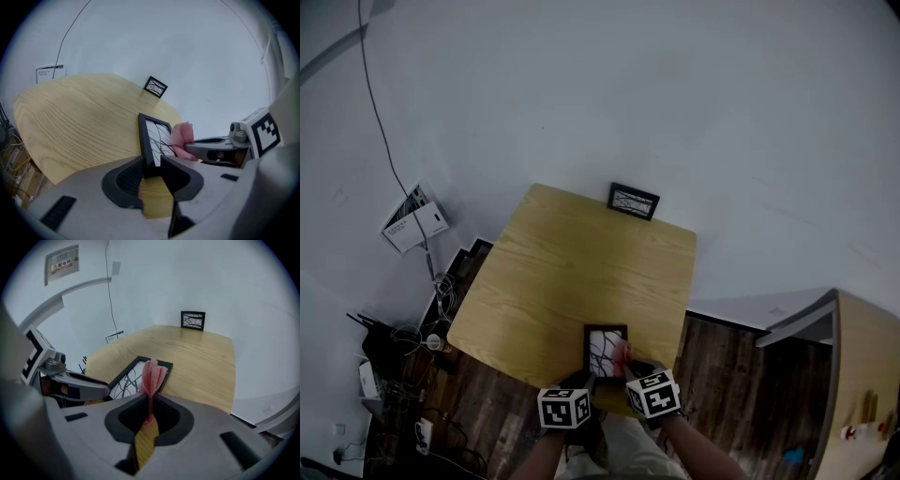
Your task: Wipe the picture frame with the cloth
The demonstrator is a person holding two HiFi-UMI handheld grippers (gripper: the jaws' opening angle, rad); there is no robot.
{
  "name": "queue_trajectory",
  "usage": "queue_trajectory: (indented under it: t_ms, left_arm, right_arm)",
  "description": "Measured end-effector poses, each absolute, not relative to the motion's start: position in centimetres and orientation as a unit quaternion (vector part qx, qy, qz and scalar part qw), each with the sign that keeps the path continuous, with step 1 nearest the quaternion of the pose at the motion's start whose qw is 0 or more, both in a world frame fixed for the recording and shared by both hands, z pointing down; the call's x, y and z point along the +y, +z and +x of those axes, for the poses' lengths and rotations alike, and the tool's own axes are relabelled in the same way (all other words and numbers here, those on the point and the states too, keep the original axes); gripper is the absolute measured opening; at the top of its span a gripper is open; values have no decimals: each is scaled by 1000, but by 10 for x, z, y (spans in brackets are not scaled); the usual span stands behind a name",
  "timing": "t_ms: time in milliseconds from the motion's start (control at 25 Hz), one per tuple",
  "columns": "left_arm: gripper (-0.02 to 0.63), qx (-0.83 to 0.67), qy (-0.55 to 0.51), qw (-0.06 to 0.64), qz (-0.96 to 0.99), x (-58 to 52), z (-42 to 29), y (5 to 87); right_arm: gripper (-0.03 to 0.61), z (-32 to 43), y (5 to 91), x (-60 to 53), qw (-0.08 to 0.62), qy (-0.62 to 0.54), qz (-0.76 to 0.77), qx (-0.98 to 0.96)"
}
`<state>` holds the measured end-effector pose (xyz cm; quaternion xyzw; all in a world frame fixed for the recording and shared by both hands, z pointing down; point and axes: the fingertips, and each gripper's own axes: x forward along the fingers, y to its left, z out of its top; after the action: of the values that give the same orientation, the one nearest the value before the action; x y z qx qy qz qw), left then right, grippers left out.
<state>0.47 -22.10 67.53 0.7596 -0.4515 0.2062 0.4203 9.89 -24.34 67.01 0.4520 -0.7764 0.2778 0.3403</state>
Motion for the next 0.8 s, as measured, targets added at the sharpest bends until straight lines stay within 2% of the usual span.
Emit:
queue_trajectory:
  t_ms: [240, 560, 800]
  left_arm:
    - [103, -456, 194, 423, 759, -219, 2, 675]
    - [87, -472, 162, 393, 773, -205, -10, 641]
    - [52, -468, 136, 395, 779, -176, -19, 617]
  right_arm:
    - [15, 101, 660, -239, 320, 276, 474, -772]
    - [15, 98, 617, -210, 245, 277, 498, -784]
    - [15, 92, 584, -179, 192, 271, 514, -791]
